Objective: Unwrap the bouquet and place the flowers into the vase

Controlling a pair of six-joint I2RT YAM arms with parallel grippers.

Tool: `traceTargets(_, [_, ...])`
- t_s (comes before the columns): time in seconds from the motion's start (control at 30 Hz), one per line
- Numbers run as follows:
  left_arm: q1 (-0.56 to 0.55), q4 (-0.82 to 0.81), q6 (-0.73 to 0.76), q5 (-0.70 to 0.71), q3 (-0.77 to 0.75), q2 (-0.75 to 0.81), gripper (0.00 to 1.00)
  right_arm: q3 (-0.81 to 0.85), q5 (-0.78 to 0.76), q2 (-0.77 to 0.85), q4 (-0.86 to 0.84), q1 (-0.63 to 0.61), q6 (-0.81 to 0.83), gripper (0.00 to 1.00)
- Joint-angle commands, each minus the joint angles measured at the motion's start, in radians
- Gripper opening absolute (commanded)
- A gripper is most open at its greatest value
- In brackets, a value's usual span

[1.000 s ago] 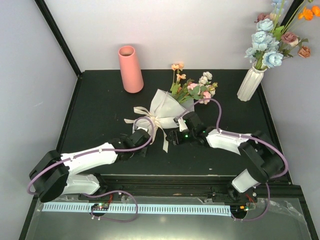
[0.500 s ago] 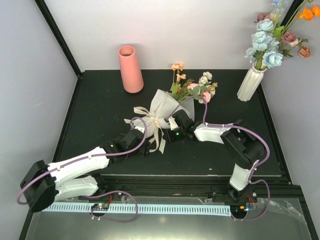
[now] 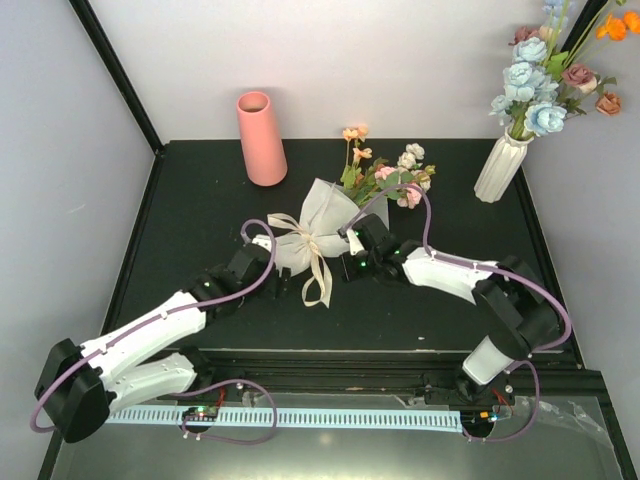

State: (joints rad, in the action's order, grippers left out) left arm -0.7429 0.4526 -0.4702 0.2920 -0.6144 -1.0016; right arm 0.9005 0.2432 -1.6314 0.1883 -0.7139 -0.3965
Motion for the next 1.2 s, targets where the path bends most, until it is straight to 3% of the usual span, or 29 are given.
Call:
traceTargets(0.0, [0.061, -0.055, 0.062, -0.127, -0.023, -0.016, 0.99, -0.036, 0.011, 0.042, 0.004, -0.005, 0.04, 0.05])
traceTargets(0.1, [0.07, -0.095, 0.096, -0.16, -0.014, -0.038, 0.99, -0.033, 0.066, 0.014, -0.036, -0.005, 0.05, 0.26])
traceTargets(0.2, [0.091, -0.123, 0.096, -0.19, -0.011, -0.074, 0.99, -0.003, 0.083, -0.042, -0.06, -0.005, 0.057, 0.36])
traceTargets(0.47, [0.13, -0.144, 0.094, -0.228, -0.001, -0.122, 0.99, 0.119, 0.045, -0.182, -0.017, -0.013, 0.089, 0.39])
traceTargets(0.63, [0.137, -0.176, 0.089, -0.245, 0.028, -0.122, 0.99, 0.168, 0.03, -0.234, -0.002, -0.012, 0.097, 0.38])
traceTargets(0.77, [0.145, -0.195, 0.086, -0.241, 0.042, -0.14, 0.99, 0.197, 0.013, -0.268, 0.003, -0.012, 0.096, 0.3])
traceTargets(1.0, [0.156, -0.281, 0.106, -0.211, 0.074, -0.149, 0.99, 0.212, 0.003, -0.265, 0.024, -0.012, 0.097, 0.02])
traceTargets(1.17, [0.156, -0.316, 0.142, -0.197, 0.061, -0.191, 0.99, 0.18, 0.023, -0.21, 0.057, -0.013, 0.104, 0.02])
